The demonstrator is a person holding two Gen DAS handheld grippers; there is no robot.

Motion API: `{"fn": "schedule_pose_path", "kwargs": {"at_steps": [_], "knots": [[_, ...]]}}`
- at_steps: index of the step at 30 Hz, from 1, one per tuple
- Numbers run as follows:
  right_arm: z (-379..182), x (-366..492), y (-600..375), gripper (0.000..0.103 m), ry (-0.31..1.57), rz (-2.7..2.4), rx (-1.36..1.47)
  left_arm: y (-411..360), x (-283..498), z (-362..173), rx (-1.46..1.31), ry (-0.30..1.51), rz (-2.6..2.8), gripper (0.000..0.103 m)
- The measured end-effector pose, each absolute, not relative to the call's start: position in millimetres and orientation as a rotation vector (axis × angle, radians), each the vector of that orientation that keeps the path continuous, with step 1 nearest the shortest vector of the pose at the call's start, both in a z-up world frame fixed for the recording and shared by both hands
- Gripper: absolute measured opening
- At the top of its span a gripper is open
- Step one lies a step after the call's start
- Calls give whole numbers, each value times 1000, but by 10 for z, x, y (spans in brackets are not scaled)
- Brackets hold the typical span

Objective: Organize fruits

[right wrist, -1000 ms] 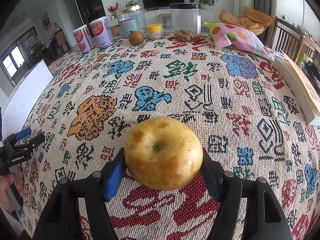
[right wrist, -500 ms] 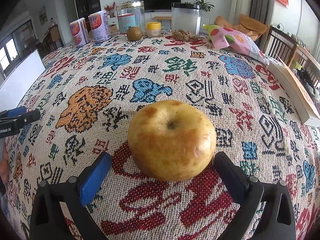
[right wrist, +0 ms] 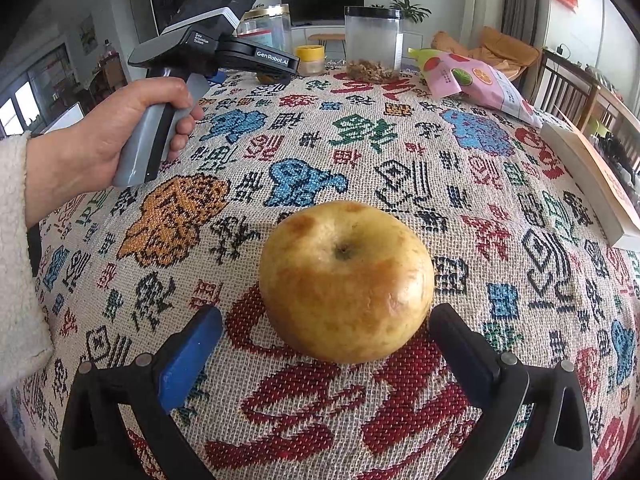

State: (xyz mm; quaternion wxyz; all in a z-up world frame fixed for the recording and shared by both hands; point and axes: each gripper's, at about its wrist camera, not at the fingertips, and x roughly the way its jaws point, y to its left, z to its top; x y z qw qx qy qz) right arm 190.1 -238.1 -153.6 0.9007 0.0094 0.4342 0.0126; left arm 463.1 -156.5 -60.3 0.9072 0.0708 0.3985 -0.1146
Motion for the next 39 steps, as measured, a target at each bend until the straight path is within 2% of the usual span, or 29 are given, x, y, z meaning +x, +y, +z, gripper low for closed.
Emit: {"fn": "schedule_pose_path", "kwargs": {"at_steps": [3,5,6,7,15,23,28,30,32,34,39], "knots": [[-1530,1898,-2378,103,897,33,23,-1578,4755,-618,112,807,-230,100],[-1527,1893,-2387,103,894,37,29,-1602,4793,-640,107,803,-243,95],[-1527,1892,-2391,103,893,39,33,-1613,4806,-657,108,811,-249,76],[-1526,1888,-2393,103,892,40,36,-1632,4840,-680,109,827,-257,52],[-1521,1890,-2389,103,892,39,35,-1338,4366,-516,74,811,-284,50],[-1528,1896,-2373,103,898,32,21,-548,2544,-425,121,948,-330,50],[-1536,1906,-2344,103,906,20,0,-102,1602,-591,113,975,-286,50],[-1537,1908,-2330,103,909,13,-14,15,1471,-639,76,950,-277,51],[-1537,1910,-2340,103,909,16,-10,27,1425,-653,82,913,-246,61],[-1539,1911,-2342,103,909,16,-11,2,1455,-697,106,903,-209,94],[-1539,1911,-2342,103,909,17,-11,18,1595,-798,87,952,-166,103]]}}
